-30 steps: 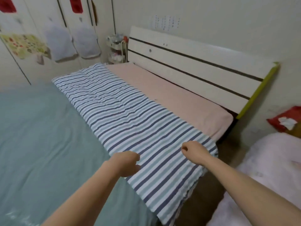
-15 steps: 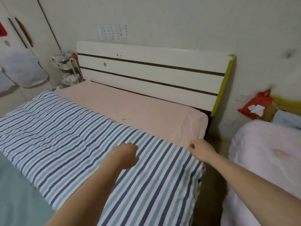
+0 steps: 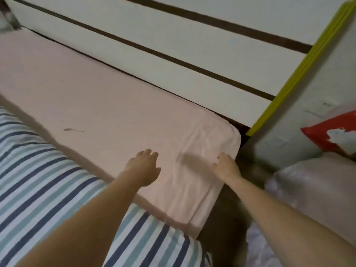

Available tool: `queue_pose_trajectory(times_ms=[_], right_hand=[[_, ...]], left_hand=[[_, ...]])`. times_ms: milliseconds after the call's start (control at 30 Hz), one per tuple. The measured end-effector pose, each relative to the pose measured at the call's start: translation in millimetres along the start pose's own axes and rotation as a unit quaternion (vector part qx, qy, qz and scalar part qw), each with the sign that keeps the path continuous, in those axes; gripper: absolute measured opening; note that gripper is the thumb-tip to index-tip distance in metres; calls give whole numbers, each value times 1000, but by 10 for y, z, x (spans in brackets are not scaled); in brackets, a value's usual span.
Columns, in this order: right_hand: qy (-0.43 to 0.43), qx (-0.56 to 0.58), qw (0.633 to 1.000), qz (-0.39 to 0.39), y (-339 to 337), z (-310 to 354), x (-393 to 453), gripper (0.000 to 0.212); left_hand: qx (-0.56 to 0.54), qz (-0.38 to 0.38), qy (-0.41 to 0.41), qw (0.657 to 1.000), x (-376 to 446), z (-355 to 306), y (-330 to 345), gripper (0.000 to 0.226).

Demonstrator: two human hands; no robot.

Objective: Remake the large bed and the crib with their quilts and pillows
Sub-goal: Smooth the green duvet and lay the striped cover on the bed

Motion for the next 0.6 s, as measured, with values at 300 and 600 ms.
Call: queue_pose_trajectory(times_ms=[300,600], right_hand=[[196,229,949,-94,286,-675,2127,46],[127,256,949,-135,287,-912,2983,24]], left_hand=[[23,-32,79,996,2062,-596,983,70],[25,-72,97,992,3035,-1081,1165,62]])
Point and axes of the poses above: each hand's wrist, its own x-axis towards the middle knuckle, its own y-axis out of the palm, z = x × y, the point moved 4 cm from there along x, towards the middle knuckle, and after that the axes turned 12 degrees about y, right-handed, at the moved point
